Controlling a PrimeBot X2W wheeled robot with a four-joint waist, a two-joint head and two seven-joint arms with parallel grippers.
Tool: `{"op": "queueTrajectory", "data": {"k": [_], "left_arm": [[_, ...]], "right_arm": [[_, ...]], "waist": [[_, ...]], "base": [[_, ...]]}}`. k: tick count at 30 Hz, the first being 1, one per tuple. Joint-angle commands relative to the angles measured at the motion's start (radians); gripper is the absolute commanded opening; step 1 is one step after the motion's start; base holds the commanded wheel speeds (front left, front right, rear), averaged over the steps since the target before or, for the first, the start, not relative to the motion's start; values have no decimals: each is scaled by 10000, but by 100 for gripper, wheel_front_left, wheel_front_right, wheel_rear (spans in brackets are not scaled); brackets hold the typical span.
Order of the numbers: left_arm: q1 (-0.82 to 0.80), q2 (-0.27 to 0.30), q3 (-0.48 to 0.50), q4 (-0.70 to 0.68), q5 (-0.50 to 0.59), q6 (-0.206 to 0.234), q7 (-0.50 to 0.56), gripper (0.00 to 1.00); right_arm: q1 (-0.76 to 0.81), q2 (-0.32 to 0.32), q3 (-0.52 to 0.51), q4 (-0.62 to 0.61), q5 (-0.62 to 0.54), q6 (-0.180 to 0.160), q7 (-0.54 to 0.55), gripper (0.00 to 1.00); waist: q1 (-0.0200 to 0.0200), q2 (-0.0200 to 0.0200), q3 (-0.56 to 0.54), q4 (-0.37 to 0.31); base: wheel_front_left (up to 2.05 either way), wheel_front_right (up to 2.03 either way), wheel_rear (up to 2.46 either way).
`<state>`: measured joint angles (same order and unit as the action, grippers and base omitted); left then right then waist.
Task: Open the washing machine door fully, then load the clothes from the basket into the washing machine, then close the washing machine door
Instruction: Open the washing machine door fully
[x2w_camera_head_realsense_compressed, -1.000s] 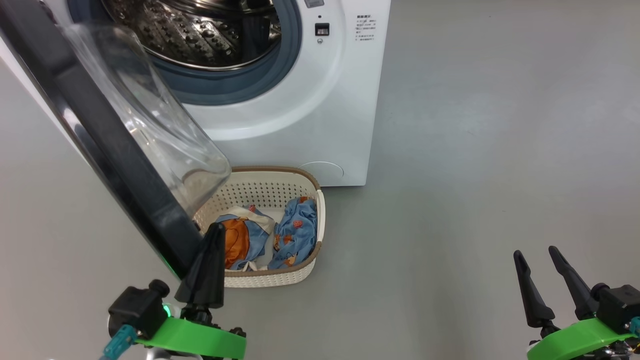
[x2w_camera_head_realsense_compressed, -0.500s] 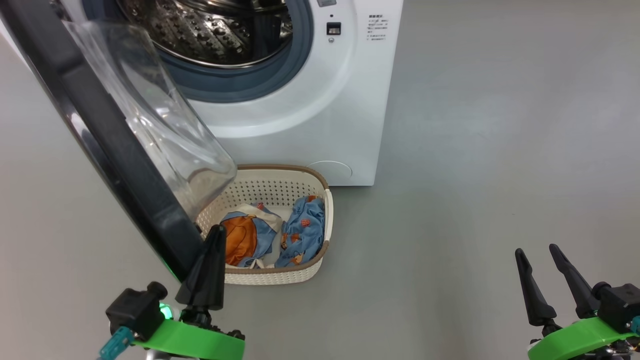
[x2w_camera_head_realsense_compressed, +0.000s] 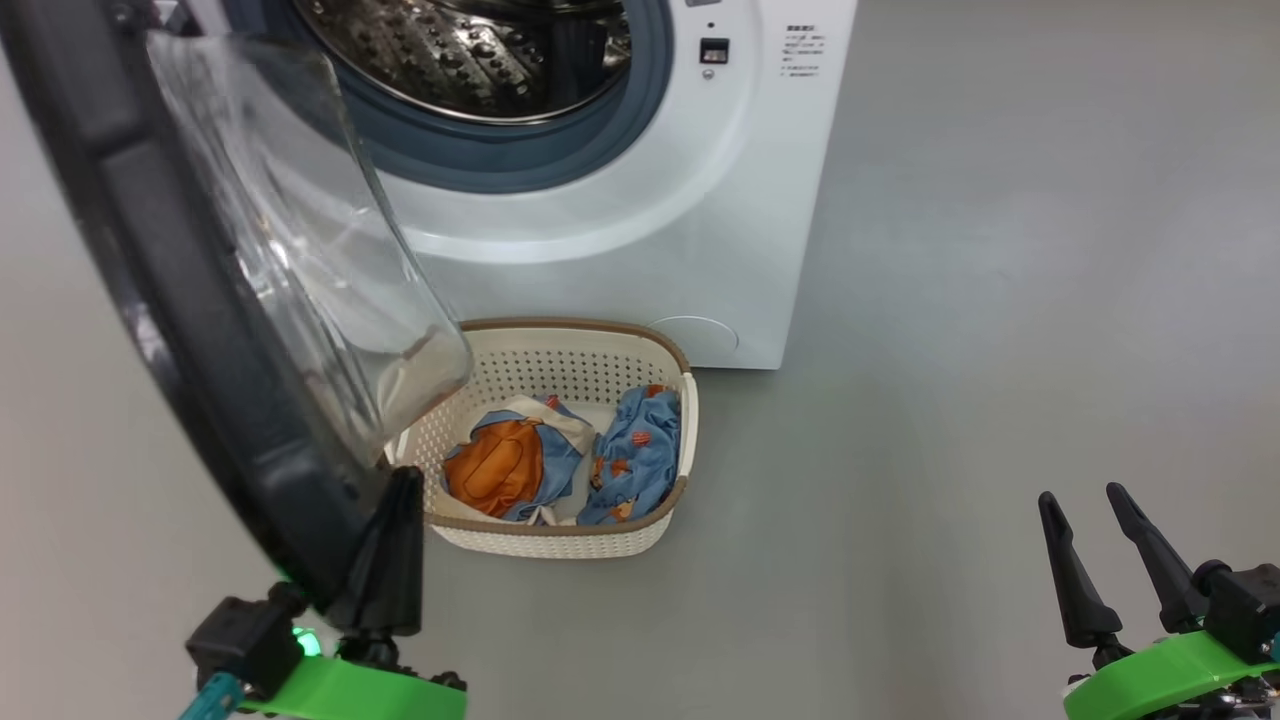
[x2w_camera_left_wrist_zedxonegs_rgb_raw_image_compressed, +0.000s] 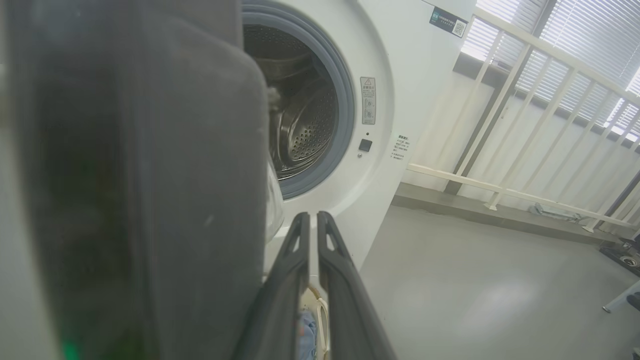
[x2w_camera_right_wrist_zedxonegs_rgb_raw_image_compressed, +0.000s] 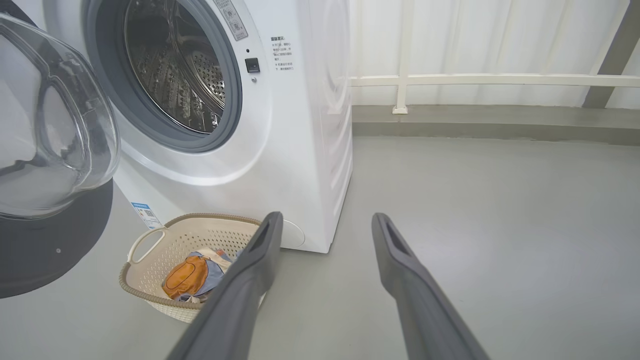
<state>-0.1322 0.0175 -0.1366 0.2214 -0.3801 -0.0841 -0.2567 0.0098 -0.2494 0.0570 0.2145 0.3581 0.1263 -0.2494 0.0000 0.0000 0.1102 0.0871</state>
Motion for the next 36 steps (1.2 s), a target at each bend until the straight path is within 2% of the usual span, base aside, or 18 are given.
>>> {"op": "queueTrajectory", "data": {"k": [1,16,36], "left_arm": [[-43,327,635,-142,75,135,-51,0],[433,402,1771,-366,445,290,-51,0],[-509,1178,3802,70,761,786,-51,0]], "right_arm": [[-84,-229,114,-265,-152,44,-124,92],[-53,-310,123,-275,-150,44,-124,93],[-170,-461,234,-377,-158,44,-124,91]], "waist": [[0,0,10,99],[0,0,-53,717],[0,0,360,980]], "base": [[0,0,0],[0,0,0],[0,0,0]]}}
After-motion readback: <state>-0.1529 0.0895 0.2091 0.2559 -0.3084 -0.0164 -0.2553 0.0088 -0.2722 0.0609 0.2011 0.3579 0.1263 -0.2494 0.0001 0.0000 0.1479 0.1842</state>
